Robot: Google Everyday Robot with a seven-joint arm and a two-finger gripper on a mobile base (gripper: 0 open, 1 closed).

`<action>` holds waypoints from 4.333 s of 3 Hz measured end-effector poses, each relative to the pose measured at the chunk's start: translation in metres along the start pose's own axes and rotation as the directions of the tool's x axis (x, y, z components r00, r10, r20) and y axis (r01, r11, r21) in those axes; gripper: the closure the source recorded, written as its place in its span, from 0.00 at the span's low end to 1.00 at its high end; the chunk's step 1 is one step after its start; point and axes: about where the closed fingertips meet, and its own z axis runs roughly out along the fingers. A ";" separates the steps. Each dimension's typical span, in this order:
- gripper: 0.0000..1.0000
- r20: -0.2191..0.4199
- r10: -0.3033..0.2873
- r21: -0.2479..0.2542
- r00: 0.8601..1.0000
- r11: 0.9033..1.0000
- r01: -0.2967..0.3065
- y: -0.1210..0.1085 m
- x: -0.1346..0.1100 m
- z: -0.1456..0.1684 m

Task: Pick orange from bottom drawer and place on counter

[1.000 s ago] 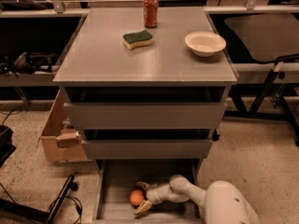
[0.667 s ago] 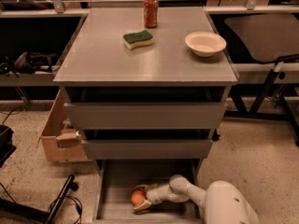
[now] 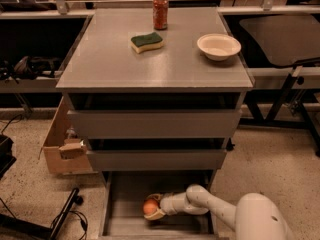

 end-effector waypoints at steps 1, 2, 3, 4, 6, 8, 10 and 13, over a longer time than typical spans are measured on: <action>1.00 -0.009 -0.034 0.066 0.999 0.997 0.034 -0.005 -0.049 -0.056; 1.00 0.029 -0.046 0.072 0.999 0.996 0.044 0.018 -0.111 -0.108; 1.00 0.064 -0.034 0.039 0.997 0.999 0.032 0.059 -0.170 -0.155; 1.00 0.096 -0.030 0.039 0.995 0.999 0.027 0.079 -0.227 -0.210; 1.00 0.100 -0.031 0.069 0.994 0.997 0.024 0.069 -0.294 -0.259; 1.00 0.085 -0.078 0.124 0.993 0.990 0.068 0.089 -0.427 -0.294; 1.00 0.031 -0.184 0.226 0.983 0.959 0.172 0.075 -0.625 -0.342; 1.00 0.132 -0.175 0.365 0.976 0.924 0.116 -0.088 -0.757 -0.357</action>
Offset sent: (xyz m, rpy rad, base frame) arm -0.0910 -0.0400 0.2545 0.0914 -0.0461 0.0260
